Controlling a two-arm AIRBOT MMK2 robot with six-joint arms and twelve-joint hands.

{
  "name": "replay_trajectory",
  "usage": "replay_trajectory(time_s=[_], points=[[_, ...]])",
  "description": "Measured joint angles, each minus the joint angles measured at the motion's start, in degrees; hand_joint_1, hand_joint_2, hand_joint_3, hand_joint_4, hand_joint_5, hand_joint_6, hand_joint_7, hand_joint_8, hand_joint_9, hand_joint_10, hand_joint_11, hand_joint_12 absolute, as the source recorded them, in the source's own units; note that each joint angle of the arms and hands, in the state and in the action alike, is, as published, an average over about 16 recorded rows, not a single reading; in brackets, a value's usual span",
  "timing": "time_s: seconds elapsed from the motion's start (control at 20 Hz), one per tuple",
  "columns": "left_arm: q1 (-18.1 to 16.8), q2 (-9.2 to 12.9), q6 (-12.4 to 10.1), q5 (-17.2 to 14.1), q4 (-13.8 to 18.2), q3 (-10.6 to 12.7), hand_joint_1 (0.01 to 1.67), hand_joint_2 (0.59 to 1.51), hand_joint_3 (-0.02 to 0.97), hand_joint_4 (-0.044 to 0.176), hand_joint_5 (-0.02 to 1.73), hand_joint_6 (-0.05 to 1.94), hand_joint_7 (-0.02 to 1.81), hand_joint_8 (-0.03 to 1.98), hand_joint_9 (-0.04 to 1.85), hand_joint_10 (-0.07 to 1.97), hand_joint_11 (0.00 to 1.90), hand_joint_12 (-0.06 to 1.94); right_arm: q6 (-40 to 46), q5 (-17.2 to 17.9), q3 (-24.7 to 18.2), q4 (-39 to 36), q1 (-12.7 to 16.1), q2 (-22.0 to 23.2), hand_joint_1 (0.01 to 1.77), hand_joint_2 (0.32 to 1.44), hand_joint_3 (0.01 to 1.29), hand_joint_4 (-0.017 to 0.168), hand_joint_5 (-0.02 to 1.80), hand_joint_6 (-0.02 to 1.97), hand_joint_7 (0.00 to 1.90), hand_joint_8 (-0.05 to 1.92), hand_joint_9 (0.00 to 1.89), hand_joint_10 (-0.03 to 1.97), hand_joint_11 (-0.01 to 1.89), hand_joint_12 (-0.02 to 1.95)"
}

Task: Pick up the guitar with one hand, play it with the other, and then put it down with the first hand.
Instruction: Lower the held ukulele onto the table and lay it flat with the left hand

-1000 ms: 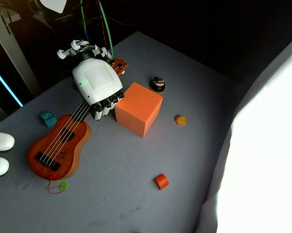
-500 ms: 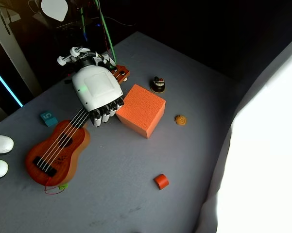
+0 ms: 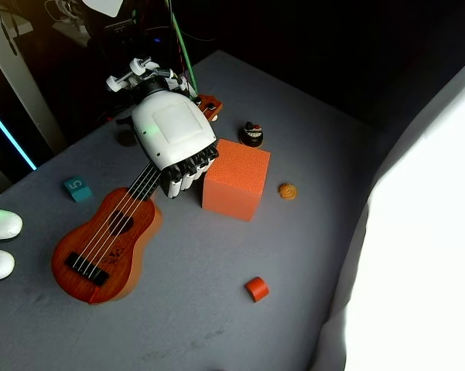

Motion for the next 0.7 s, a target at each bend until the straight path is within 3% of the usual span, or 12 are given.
replay_trajectory(time_s=[0.35, 0.7], points=[[-0.33, 3.06, 2.03, -0.07, -2.69, -3.94, 1.5, 1.078, -0.015, -0.005, 1.32, 1.88, 1.34, 1.96, 1.42, 1.92, 1.46, 1.92, 0.0, 0.02, -0.12, -0.02, -0.02, 0.0, 0.38, 1.29, 0.02, -0.001, 0.24, 0.03, 0.21, 0.02, 0.16, 0.02, 0.01, 0.6], [2.36, 3.43, 0.21, 0.11, -1.65, -5.76, 1.5, 1.078, -0.015, -0.004, 1.32, 1.88, 1.34, 1.96, 1.43, 1.92, 1.46, 1.92, 0.0, 0.02, -0.36, -0.08, -0.04, 0.0, 0.39, 1.28, 0.02, 0.0, 0.24, 0.03, 0.21, 0.02, 0.16, 0.02, 0.01, 0.61]])
